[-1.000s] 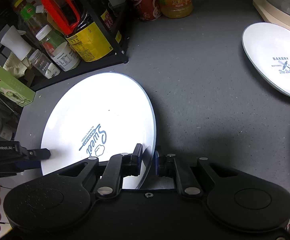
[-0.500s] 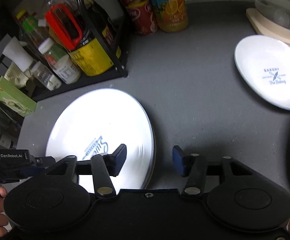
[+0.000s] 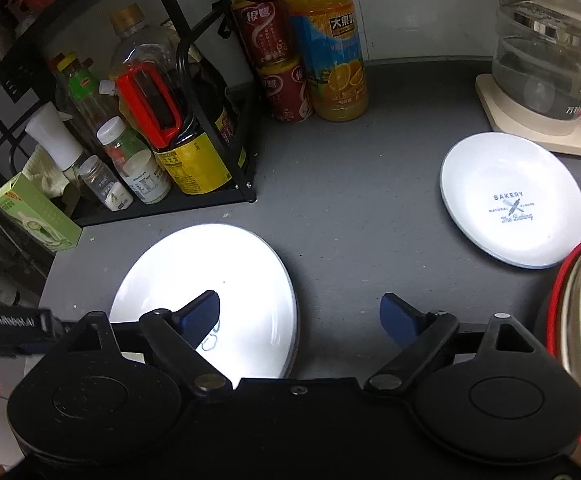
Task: Organize plates and bowls
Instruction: 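Move both tools to the rim of the white 'BAKERY' plate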
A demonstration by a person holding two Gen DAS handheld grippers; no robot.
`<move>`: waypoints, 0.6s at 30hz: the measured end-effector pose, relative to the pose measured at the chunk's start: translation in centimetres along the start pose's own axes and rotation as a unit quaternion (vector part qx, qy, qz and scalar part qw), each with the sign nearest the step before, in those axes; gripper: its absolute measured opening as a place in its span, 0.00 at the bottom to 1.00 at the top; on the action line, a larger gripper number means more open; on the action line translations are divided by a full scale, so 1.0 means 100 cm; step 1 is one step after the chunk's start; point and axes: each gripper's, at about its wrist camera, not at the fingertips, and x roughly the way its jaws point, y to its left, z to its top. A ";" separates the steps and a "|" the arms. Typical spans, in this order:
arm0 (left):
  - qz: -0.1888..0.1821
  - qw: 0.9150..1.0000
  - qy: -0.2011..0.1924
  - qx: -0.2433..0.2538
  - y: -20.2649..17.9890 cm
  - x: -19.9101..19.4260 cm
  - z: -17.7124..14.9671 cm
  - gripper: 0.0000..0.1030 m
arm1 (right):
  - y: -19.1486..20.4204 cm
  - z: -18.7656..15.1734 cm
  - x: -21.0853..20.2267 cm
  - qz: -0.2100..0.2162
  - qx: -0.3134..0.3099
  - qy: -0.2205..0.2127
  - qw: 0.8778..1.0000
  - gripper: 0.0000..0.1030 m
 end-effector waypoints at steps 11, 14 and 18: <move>-0.008 1.000 -0.020 0.012 -0.037 -0.013 0.004 0.62 | -0.033 0.025 -0.029 0.021 0.022 -0.021 0.999 0.97; -0.017 0.999 -0.030 0.017 -0.054 -0.014 0.003 0.62 | -0.048 0.032 -0.037 0.018 0.025 -0.032 0.999 0.97; -0.030 0.999 -0.033 0.020 -0.080 -0.012 0.005 0.63 | -0.071 0.042 -0.045 0.017 0.030 -0.042 0.999 0.97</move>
